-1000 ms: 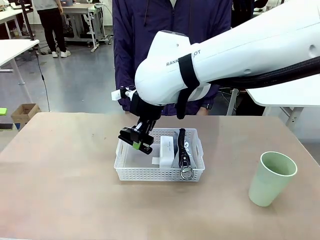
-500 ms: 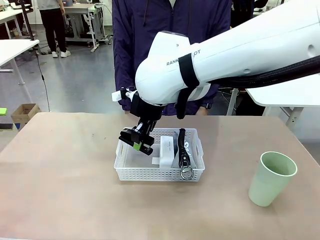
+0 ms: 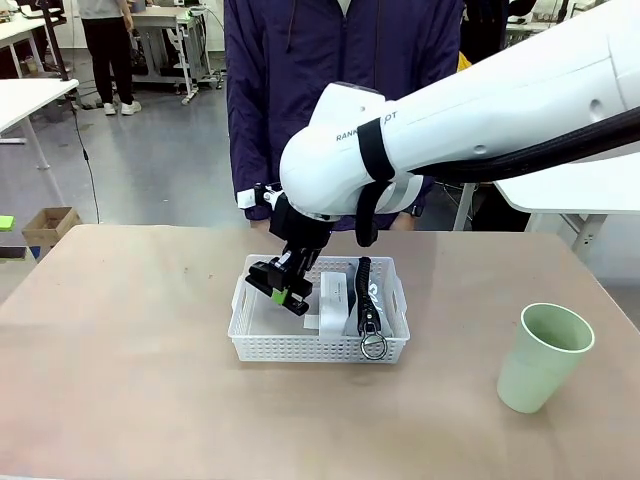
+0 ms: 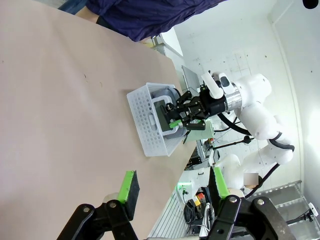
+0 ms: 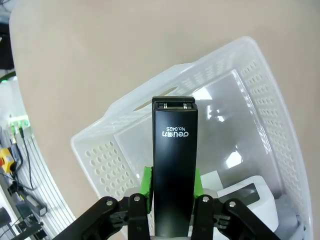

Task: Efficiently arrange items inside the basket to fit them all.
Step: Pick up the Stapler and place it inside the Organizing basket.

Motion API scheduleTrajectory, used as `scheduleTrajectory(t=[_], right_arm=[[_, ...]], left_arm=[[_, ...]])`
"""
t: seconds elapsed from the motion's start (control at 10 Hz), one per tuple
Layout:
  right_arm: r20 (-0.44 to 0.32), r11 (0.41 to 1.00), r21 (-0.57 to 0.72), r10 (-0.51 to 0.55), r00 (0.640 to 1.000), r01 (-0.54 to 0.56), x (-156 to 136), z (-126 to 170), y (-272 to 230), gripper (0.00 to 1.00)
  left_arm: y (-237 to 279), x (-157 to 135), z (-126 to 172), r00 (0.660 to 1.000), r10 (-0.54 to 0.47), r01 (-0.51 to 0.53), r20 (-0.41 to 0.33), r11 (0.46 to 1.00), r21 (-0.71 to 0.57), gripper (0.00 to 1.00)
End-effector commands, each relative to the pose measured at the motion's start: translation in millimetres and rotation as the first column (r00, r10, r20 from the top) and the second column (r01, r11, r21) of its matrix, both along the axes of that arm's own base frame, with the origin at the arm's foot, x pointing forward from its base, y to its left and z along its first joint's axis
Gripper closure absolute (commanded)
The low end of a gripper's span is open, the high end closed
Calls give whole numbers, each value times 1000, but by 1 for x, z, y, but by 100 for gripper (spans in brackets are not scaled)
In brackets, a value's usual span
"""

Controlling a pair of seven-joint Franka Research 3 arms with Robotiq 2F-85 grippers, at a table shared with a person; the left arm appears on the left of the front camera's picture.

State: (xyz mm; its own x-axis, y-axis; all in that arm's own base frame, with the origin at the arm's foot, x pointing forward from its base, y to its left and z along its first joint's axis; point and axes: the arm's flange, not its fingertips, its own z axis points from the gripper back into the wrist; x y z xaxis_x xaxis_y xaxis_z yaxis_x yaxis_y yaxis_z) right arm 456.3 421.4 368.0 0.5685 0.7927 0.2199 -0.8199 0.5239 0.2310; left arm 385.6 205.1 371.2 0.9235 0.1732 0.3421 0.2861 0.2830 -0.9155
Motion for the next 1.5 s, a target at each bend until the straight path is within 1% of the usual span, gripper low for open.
scheduleTrajectory(t=[0.0, 0.1, 0.3, 0.4, 0.7, 1.0, 1.1, 1.2, 1.3, 1.4], right_arm=[[34, 993, 0, -121, 992, 121, -6, -6, 4, 64], [40, 988, -29, -148, 988, 150, -7, -11, 6, 64], [56, 981, -83, -169, 984, 173, -8, -19, 10, 64], [80, 974, -106, -191, 978, 199, -9, -21, 12, 64], [111, 955, -162, -232, 966, 248, -8, -30, 19, 64], [120, 948, -190, -237, 964, 257, -5, -35, 23, 64], [111, 947, -206, -228, 967, 247, -4, -38, 25, 64], [103, 951, -199, -218, 970, 235, -4, -38, 26, 48], [108, 952, -205, -209, 972, 228, -4, -38, 26, 6], [106, 951, -209, -208, 972, 227, -4, -38, 26, 0]], left_arm=[[-2, -2, 1, 1000, -1, 1, 7, 1000, 4, 26], [-2, -2, 1, 1000, -1, 1, 7, 1000, 4, 26], [-2, -2, 1, 1000, -1, 1, 7, 1000, 4, 26], [-2, -2, 1, 1000, -1, 1, 7, 1000, 4, 26], [-2, -2, 1, 1000, -1, 1, 7, 1000, 4, 26], [-2, -2, 1, 1000, -1, 1, 7, 1000, 4, 26], [-2, -2, 1, 1000, -1, 1, 7, 1000, 4, 26], [-2, -2, 1, 1000, -1, 1, 7, 1000, 4, 26], [-2, -2, 1, 1000, -1, 1, 7, 1000, 4, 26], [-2, -2, 1, 1000, -1, 1, 7, 1000, 4, 26]])
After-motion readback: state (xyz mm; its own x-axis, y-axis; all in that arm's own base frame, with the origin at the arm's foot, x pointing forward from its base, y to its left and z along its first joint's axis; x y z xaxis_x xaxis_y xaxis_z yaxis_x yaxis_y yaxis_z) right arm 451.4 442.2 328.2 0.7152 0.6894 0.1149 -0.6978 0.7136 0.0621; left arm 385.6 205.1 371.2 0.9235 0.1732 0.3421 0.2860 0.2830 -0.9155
